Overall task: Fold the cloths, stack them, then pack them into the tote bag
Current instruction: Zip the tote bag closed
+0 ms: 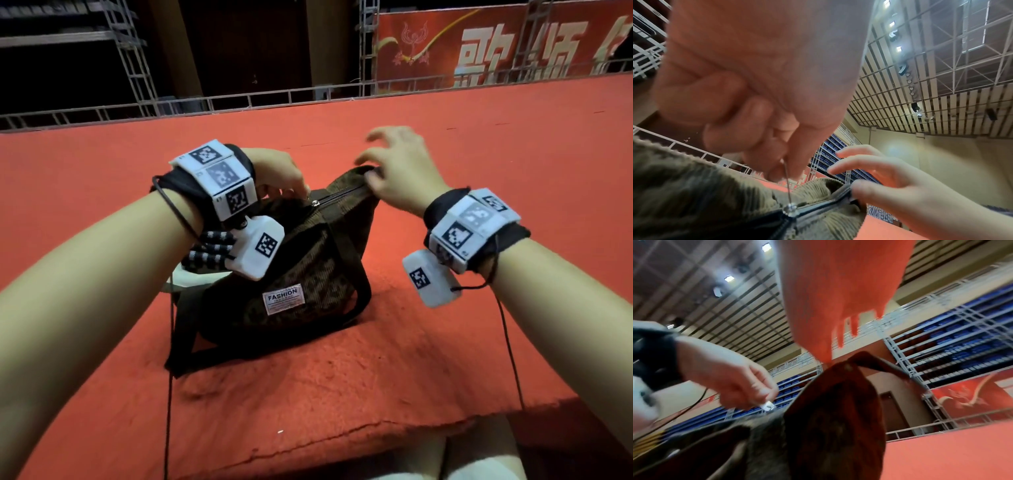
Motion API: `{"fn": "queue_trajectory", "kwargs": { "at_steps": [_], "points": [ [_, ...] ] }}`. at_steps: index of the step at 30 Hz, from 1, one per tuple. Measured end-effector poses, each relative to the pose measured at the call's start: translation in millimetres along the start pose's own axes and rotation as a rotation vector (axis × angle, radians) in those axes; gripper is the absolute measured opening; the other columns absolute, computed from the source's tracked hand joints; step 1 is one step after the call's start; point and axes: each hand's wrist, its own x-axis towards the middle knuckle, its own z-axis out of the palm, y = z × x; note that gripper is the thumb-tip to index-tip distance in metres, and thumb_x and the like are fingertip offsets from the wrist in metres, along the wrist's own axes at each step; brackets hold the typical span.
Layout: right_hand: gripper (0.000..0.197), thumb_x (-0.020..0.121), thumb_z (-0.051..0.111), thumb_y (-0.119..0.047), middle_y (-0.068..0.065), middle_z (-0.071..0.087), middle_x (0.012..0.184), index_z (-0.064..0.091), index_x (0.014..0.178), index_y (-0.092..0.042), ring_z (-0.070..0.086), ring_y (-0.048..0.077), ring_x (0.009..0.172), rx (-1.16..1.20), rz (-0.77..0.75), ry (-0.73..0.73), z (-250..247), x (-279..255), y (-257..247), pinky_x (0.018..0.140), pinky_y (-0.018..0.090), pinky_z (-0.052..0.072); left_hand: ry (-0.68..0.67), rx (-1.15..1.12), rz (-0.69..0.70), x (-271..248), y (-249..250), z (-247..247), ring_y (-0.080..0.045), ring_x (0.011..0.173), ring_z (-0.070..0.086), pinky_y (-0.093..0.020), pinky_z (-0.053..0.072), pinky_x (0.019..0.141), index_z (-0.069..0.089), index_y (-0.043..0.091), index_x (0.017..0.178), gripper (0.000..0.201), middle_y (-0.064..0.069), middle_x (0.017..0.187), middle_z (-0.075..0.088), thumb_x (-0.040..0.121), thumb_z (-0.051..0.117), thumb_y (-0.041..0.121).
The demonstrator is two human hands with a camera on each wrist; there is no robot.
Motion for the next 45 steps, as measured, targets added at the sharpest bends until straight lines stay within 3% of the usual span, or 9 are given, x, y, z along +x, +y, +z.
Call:
{"fn": "queue_trajectory", "kwargs": {
  "at_steps": [2,4,13,21,27,31,35,43,45],
  "points": [
    [0.036,0.089,0.056,-0.034,0.001,0.050,0.133,0.059,0.124,-0.026,0.038,0.025,0.128,-0.016,-0.204,-0.156,12,-1,-17,0.106,0.040,0.021,0.012,0.018,0.004,-2,1,0,-0.019,0.055,0.035,-0.020,0.025,0.046,0.060,0.008,0.083,0.018,-0.009,0.070,0.047,0.089,0.058,0.025],
    [0.038,0.089,0.056,-0.037,0.000,0.055,0.126,0.057,0.126,-0.027,0.043,0.025,0.123,-0.060,-0.210,-0.232,24,0,-27,0.103,0.038,0.025,0.025,0.035,0.006,-4,1,0,-0.021,0.058,0.034,-0.022,0.025,0.048,0.060,0.009,0.081,0.020,-0.010,0.076,0.047,0.089,0.057,0.026],
    [0.019,0.085,0.063,-0.020,0.014,0.064,0.108,0.068,0.100,-0.009,0.056,0.030,0.106,0.222,0.075,-0.125,38,12,-24,0.086,0.034,0.043,0.148,0.134,0.034,-15,-13,-2,-0.016,0.048,0.039,-0.022,0.031,0.047,0.059,0.008,0.076,0.025,-0.003,0.058,0.047,0.092,0.057,0.027],
    [0.015,0.081,0.067,-0.020,0.018,0.068,0.101,0.071,0.093,-0.010,0.061,0.034,0.099,0.362,0.393,-0.044,60,19,-7,0.088,0.039,0.049,0.393,0.204,-0.029,-38,-84,-33,-0.027,0.075,0.050,-0.027,0.034,0.067,0.065,0.006,0.079,0.026,-0.015,0.078,0.059,0.091,0.056,0.028],
    [0.015,0.085,0.063,-0.019,0.015,0.068,0.105,0.071,0.097,-0.014,0.059,0.033,0.104,0.321,0.377,-0.051,67,27,-22,0.089,0.039,0.048,0.405,0.113,-0.110,-45,-124,-42,-0.019,0.052,0.043,-0.025,0.030,0.049,0.057,0.008,0.067,0.034,-0.008,0.057,0.049,0.094,0.053,0.029],
    [0.015,0.084,0.063,-0.018,0.016,0.069,0.102,0.072,0.095,-0.012,0.060,0.034,0.100,0.338,0.404,-0.036,67,27,-16,0.086,0.038,0.049,0.475,0.118,-0.132,-49,-145,-45,-0.026,0.069,0.046,-0.029,0.031,0.060,0.061,0.004,0.077,0.030,-0.014,0.070,0.051,0.093,0.054,0.028],
    [0.014,0.084,0.064,-0.018,0.017,0.070,0.099,0.072,0.094,-0.011,0.061,0.033,0.098,0.345,0.422,-0.020,70,26,-14,0.086,0.038,0.049,0.617,0.092,-0.192,-62,-175,-55,-0.027,0.076,0.046,-0.030,0.031,0.068,0.055,0.006,0.067,0.033,-0.015,0.070,0.048,0.092,0.054,0.028],
    [0.016,0.087,0.060,-0.031,0.010,0.069,0.099,0.073,0.092,-0.022,0.052,0.032,0.109,0.241,0.380,0.052,76,25,-18,0.102,0.039,0.033,0.635,-0.131,-0.322,-50,-203,-28,-0.032,0.073,0.051,-0.038,0.046,0.077,0.057,-0.001,0.090,0.029,-0.024,0.086,0.054,0.097,0.040,0.022],
    [0.016,0.087,0.059,-0.027,0.010,0.068,0.099,0.072,0.093,-0.020,0.052,0.034,0.108,0.277,0.355,0.058,77,20,-12,0.099,0.041,0.038,0.597,-0.160,-0.386,-43,-201,-17,-0.042,0.090,0.056,-0.042,0.046,0.086,0.055,-0.009,0.103,0.035,-0.032,0.103,0.056,0.096,0.038,0.021]
  ]
}}
